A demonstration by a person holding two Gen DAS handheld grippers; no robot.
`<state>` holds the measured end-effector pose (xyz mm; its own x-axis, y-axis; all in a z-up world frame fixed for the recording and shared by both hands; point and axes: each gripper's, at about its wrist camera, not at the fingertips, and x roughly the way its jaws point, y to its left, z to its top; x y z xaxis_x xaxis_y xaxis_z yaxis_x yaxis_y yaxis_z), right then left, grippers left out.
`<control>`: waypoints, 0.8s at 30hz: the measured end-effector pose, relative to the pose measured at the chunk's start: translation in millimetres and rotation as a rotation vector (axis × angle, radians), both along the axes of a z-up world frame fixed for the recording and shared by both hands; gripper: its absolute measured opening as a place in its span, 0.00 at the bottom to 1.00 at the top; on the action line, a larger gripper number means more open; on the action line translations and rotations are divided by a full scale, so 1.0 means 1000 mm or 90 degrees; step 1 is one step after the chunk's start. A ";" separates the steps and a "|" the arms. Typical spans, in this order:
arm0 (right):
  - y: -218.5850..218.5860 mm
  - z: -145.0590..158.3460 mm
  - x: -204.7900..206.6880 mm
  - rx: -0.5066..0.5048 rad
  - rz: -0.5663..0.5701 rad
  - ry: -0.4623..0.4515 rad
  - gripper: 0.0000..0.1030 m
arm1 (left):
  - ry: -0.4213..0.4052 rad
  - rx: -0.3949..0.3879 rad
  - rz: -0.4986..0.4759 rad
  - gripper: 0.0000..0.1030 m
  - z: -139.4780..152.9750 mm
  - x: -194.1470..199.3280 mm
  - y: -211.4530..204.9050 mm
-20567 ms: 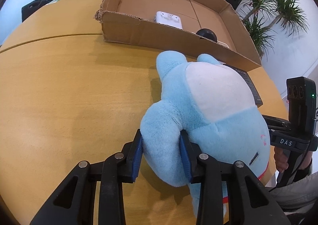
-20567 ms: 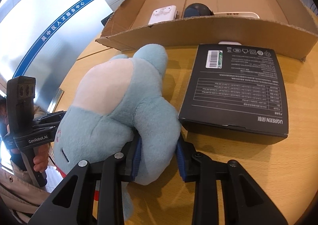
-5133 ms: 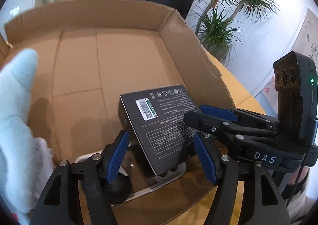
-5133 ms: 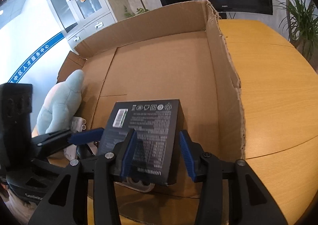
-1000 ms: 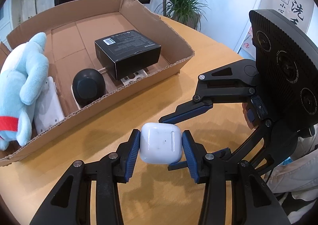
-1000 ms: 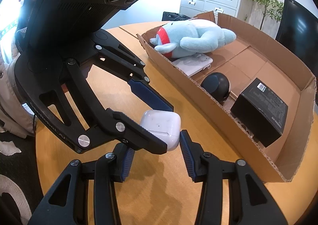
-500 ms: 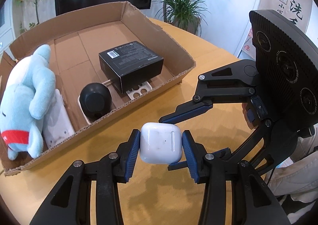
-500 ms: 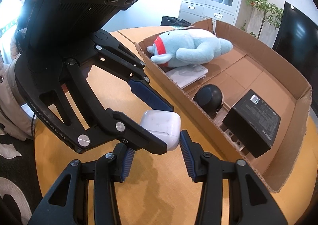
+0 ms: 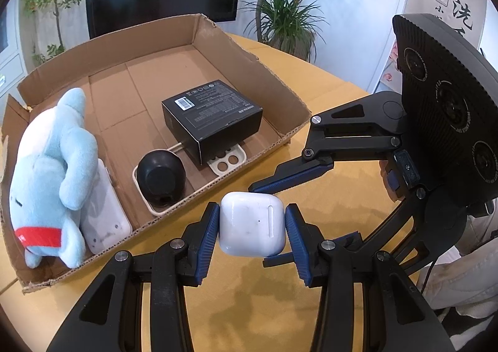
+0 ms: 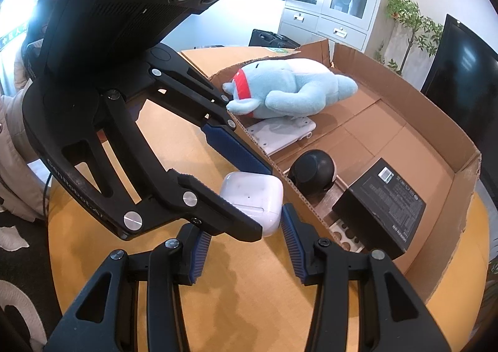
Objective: Organize objects
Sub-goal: 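Lift the white earbud case with the left gripper toward the box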
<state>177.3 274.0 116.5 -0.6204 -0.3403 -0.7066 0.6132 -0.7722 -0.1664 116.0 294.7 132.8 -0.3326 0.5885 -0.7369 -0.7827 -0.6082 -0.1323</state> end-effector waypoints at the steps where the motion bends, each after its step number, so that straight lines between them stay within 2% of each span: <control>1: 0.000 0.001 -0.001 0.001 0.000 0.001 0.40 | 0.001 0.001 0.000 0.41 0.001 -0.001 0.000; 24: 0.003 0.016 -0.025 0.000 0.009 0.022 0.40 | 0.025 -0.001 0.011 0.41 0.014 -0.025 0.001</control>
<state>152.3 277.5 133.0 -0.6396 -0.3498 -0.6845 0.6183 -0.7632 -0.1877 91.1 296.0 146.9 -0.3713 0.5811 -0.7242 -0.7762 -0.6223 -0.1013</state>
